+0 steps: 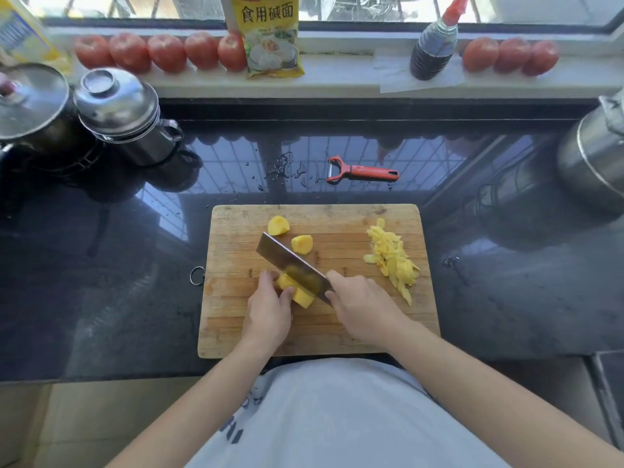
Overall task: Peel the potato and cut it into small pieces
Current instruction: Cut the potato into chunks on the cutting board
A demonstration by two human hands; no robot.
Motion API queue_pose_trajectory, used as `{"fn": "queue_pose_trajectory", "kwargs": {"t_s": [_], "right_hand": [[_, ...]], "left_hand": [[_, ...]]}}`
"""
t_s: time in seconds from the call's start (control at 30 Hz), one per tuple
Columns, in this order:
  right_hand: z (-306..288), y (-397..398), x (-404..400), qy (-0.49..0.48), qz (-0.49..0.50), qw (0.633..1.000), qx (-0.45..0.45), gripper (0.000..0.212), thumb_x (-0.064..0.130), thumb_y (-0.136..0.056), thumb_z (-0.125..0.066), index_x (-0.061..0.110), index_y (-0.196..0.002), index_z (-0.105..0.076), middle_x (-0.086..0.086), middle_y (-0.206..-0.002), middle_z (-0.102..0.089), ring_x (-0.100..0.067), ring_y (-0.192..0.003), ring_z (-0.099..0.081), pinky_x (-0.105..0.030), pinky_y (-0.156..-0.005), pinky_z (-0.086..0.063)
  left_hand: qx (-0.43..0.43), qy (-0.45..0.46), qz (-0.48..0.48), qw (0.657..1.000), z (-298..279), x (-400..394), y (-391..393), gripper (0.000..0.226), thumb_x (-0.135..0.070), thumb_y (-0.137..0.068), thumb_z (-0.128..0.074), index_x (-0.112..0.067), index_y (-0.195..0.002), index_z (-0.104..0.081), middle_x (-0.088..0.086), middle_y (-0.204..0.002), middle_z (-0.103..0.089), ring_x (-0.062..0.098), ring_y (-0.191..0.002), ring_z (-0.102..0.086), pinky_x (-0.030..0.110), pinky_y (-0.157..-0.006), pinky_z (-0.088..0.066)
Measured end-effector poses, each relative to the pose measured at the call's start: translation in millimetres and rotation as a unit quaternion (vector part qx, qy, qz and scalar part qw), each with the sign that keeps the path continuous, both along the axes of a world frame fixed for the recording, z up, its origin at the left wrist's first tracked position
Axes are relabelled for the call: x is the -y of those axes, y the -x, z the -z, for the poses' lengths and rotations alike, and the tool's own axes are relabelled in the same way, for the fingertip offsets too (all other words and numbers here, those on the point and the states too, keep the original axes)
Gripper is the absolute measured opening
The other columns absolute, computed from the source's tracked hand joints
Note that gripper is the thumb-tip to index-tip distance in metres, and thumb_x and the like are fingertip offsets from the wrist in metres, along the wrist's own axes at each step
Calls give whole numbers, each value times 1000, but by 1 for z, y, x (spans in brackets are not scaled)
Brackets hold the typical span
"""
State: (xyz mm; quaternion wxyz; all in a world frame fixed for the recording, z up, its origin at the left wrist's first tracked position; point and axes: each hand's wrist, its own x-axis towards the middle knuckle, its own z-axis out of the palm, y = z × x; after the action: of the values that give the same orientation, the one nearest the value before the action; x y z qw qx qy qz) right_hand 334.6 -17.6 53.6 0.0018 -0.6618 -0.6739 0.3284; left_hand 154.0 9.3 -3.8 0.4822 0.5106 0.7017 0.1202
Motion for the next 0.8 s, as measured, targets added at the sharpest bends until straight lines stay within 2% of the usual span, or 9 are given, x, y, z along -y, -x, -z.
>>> {"fn": "queue_pose_trajectory", "kwargs": {"t_s": [0.13, 0.23, 0.3, 0.37, 0.43, 0.5, 0.6, 0.7, 0.8], "right_hand": [[8, 15, 23, -74, -19, 995, 71, 16, 13, -99, -42, 23, -92, -33, -2, -79, -60, -36, -66, -58, -38, -53, -37], [3, 22, 35, -91, -47, 986, 128, 25, 0, -86, -53, 20, -99, -44, -2, -82, -59, -34, -63, -61, -35, -50, -31], [0, 25, 41, -105, -80, 980, 148, 33, -5, -79, -50, 16, -104, -51, -3, -85, -58, -31, -60, -62, -34, -49, -31], [-4, 29, 40, -121, -88, 973, 177, 30, -2, -72, -47, 13, -95, -60, -3, -74, -57, -25, -45, -58, -30, -42, -28], [2, 31, 40, -133, -86, 969, 187, 23, 2, -71, -49, 14, -87, -61, -1, -66, -56, -22, -38, -53, -27, -37, -26], [6, 32, 39, -111, -86, 973, 183, 21, 2, -79, -50, 15, -93, -59, -2, -73, -59, -26, -45, -58, -30, -42, -29], [4, 26, 26, -70, -72, 984, 146, 23, 2, -93, -40, 16, -109, -48, -4, -94, -60, -36, -73, -64, -37, -57, -34], [4, 14, 14, -40, -64, 991, 110, 23, 4, -95, -41, 23, -99, -30, -2, -88, -54, -34, -72, -52, -38, -60, -33], [5, 7, 19, -44, -75, 991, 103, 22, 6, -96, -43, 25, -98, -32, 1, -83, -50, -35, -69, -53, -37, -56, -31]], "left_hand": [[53, 13, -43, 998, 2, -4, 3, 19, -24, -102, -63, -28, -116, -50, 3, -100, -69, 23, -74, -73, 44, -68, -65], [42, 8, -29, 999, 3, -10, 3, 20, -28, -98, -68, -38, -106, -52, -3, -98, -69, 25, -82, -72, 51, -75, -64], [37, 10, -27, 999, 2, -11, 1, 25, -22, -94, -65, -42, -101, -52, -4, -102, -70, 27, -90, -71, 52, -82, -63], [24, 4, -20, 999, -1, -10, 0, 26, -15, -90, -59, -39, -97, -52, -2, -102, -69, 29, -92, -69, 52, -85, -61], [13, -10, -14, 1000, 0, -7, 0, 22, -16, -88, -57, -37, -95, -53, -3, -100, -69, 28, -90, -69, 52, -84, -60], [5, -21, -13, 1000, 2, -4, 0, 21, -21, -90, -58, -39, -101, -54, -5, -103, -68, 27, -93, -68, 52, -84, -60], [13, -31, -20, 999, 7, -3, 0, 22, -29, -93, -65, -42, -107, -55, -8, -108, -67, 25, -97, -69, 53, -84, -61], [9, -38, -26, 999, 10, -4, -1, 19, -28, -94, -69, -36, -105, -55, -6, -104, -64, 26, -94, -68, 53, -82, -61], [8, -43, -27, 999, 12, -5, 0, 17, -28, -94, -69, -32, -105, -57, -3, -102, -64, 28, -93, -69, 53, -82, -60]]}}
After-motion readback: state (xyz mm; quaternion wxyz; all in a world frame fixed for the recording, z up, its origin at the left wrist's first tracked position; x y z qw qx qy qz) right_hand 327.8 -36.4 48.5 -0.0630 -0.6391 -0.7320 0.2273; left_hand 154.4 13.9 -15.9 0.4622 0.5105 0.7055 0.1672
